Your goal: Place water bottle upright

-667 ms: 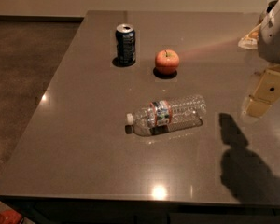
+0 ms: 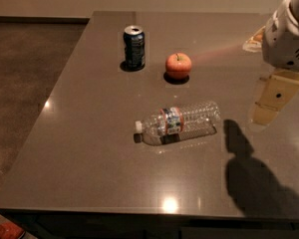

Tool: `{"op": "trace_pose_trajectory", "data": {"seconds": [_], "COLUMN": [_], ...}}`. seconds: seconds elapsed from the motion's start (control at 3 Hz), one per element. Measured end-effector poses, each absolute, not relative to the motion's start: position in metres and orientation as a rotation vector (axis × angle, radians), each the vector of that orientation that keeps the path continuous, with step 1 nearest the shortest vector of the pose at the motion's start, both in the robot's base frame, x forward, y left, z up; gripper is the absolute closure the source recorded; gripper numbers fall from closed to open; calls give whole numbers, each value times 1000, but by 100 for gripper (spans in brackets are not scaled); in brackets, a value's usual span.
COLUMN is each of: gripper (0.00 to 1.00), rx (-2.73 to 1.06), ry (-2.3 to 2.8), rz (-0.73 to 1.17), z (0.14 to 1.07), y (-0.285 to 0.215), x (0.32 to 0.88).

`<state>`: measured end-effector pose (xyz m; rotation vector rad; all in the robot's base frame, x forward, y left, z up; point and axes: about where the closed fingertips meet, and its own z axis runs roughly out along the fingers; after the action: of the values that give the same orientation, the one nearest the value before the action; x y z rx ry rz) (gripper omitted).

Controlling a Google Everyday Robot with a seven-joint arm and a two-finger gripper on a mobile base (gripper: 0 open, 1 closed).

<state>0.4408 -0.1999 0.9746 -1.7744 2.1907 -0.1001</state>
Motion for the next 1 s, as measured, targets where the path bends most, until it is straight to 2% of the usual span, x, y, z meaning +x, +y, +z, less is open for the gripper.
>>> {"op": "trace_pose_trajectory", "data": {"seconds": [1.0], "gripper": [0], "rx": [-2106], "ry": [1977], "rz": [-15], "z": [936], "y": [-95], "x": [451]}}
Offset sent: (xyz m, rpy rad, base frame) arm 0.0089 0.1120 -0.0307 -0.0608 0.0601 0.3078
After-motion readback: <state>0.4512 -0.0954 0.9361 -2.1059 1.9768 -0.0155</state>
